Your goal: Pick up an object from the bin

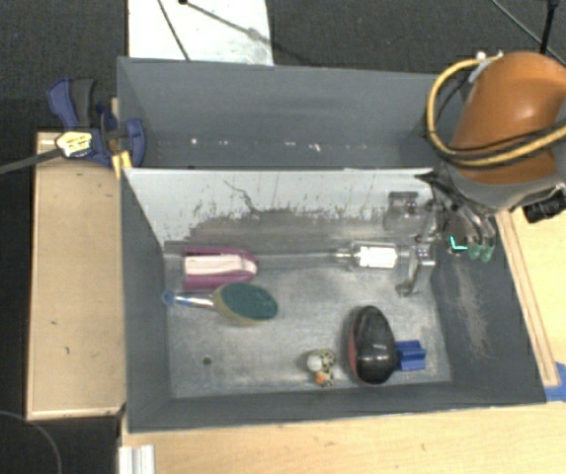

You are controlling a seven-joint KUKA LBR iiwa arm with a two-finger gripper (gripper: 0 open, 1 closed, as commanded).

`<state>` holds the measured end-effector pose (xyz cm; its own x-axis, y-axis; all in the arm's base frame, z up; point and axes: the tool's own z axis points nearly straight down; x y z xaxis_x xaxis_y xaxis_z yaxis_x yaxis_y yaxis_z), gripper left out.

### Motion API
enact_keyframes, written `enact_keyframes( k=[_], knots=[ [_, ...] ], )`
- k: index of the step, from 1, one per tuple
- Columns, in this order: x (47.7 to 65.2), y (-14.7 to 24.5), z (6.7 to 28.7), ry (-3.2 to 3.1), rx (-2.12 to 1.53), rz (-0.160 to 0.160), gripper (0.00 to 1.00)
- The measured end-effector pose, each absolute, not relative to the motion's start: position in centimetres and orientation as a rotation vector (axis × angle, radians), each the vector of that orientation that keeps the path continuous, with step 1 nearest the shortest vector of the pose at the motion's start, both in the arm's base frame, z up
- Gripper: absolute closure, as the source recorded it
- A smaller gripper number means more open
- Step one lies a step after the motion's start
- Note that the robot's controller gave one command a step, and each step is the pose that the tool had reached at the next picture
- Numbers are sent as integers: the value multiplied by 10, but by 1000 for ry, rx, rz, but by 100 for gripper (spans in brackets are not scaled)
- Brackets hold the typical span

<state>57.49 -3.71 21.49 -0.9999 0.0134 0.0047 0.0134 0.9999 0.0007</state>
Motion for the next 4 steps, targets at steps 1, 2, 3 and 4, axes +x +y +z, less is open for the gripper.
enact_keyframes(
  k=[1,2,3,4],
  knots=[
    [518,-18,109,-3129,229,-2,0],
    [496,-18,77,-3138,-279,-2,0],
    [498,-16,78,-3143,-272,-5,100],
    [511,-24,71,-3120,-340,0,100]
  ],
)
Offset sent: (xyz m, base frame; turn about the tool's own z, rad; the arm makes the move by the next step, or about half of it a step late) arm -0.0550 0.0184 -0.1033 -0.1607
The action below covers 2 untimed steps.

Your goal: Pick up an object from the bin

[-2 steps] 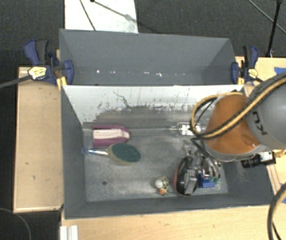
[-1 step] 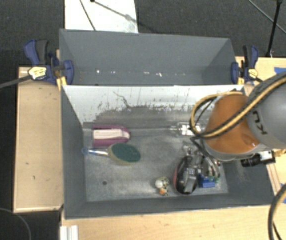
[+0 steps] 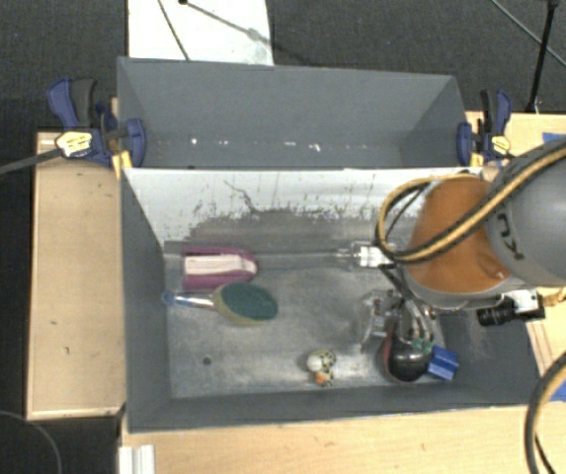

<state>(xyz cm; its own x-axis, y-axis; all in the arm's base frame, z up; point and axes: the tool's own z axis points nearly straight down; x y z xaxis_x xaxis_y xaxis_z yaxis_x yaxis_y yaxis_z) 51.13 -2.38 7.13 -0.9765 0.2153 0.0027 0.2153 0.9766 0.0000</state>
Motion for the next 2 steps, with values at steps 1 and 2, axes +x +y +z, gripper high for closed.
enact_keyframes(
  k=[1,2],
  knots=[
    [514,-24,71,-3125,-337,0,0],
    [483,-133,70,-3133,-226,3,0]
  ],
)
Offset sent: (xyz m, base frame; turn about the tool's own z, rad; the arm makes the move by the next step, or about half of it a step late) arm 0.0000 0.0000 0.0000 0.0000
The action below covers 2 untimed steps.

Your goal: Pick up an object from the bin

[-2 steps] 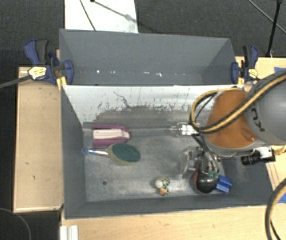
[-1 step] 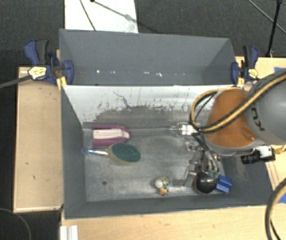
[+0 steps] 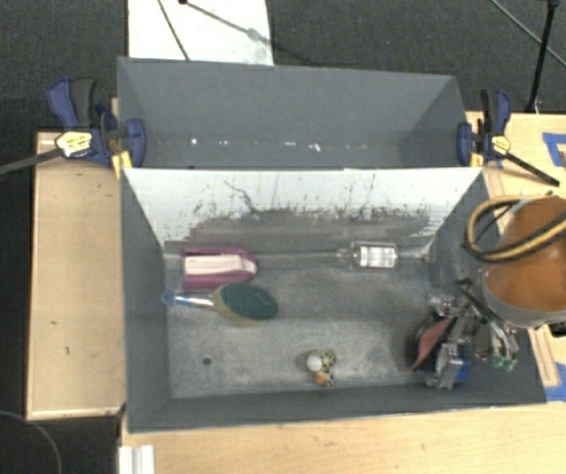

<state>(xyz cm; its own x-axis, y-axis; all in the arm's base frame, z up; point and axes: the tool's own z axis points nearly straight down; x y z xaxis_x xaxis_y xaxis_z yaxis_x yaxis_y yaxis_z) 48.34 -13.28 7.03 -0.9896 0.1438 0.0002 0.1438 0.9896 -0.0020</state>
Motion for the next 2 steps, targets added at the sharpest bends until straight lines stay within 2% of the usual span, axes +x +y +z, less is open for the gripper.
enact_keyframes(
  k=[1,2],
  knots=[
    [485,-128,70,-3134,-214,-3,100],
    [485,-139,254,-3144,-218,3,100]
  ],
)
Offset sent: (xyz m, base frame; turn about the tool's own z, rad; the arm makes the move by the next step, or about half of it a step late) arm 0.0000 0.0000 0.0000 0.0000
